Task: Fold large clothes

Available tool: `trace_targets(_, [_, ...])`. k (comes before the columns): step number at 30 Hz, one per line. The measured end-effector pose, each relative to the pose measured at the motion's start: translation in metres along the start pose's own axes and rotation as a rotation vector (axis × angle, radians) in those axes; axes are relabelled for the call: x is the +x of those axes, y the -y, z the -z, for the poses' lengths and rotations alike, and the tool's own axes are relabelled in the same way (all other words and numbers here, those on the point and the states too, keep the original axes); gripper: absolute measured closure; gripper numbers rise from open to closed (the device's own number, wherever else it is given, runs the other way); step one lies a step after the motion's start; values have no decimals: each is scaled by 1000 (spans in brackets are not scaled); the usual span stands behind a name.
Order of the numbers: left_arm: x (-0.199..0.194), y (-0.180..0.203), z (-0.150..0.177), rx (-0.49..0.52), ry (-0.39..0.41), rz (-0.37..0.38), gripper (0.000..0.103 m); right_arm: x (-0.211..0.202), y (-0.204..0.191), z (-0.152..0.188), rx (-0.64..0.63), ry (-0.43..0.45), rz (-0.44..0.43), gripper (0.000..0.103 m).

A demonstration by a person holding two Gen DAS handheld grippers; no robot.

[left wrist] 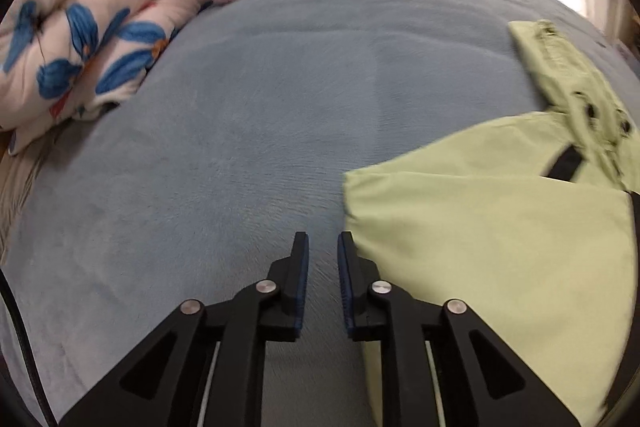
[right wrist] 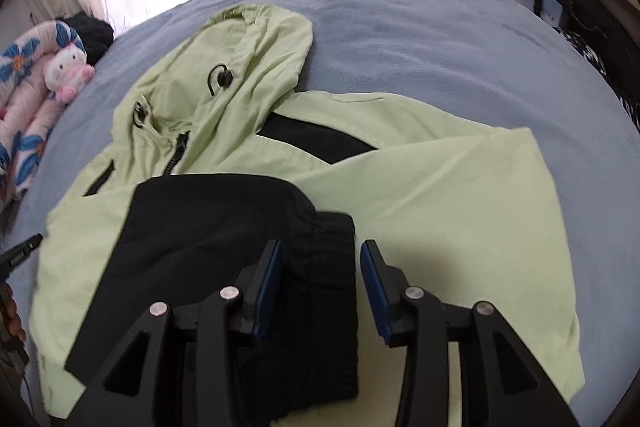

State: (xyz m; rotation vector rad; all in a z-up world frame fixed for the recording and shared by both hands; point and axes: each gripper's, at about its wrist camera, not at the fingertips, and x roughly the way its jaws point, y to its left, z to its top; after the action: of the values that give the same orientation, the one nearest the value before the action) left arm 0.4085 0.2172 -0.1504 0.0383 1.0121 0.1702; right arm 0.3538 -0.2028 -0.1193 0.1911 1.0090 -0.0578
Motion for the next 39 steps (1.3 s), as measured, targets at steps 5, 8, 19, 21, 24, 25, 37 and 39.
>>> trace_targets(5, [-47, 22, 17, 13, 33, 80, 81, -27, -13, 14, -5, 32, -38, 62])
trace_targets(8, [-76, 43, 35, 25, 50, 134, 80, -43, -28, 23, -20, 46, -81, 62])
trace_targets(19, [-83, 104, 97, -48, -24, 259, 76, -42, -114, 67, -175, -4, -206, 62])
trace_targets(21, [-72, 101, 105, -50, -41, 231, 76, -34, -115, 73, -196, -19, -177, 62])
trace_targets(24, [-64, 89, 114, -49, -33, 210, 76, -26, -98, 78, -202, -18, -67, 62])
trace_targets(25, [-64, 83, 115, -55, -30, 210, 76, -24, -86, 78, -186, -16, -26, 62])
trace_targets(37, [-66, 62, 118, -55, -21, 172, 76, -42, -16, 83, -60, -16, 18, 62])
trace_targets(39, [-67, 63, 118, -49, -26, 163, 76, -45, -13, 81, -51, -20, 14, 62])
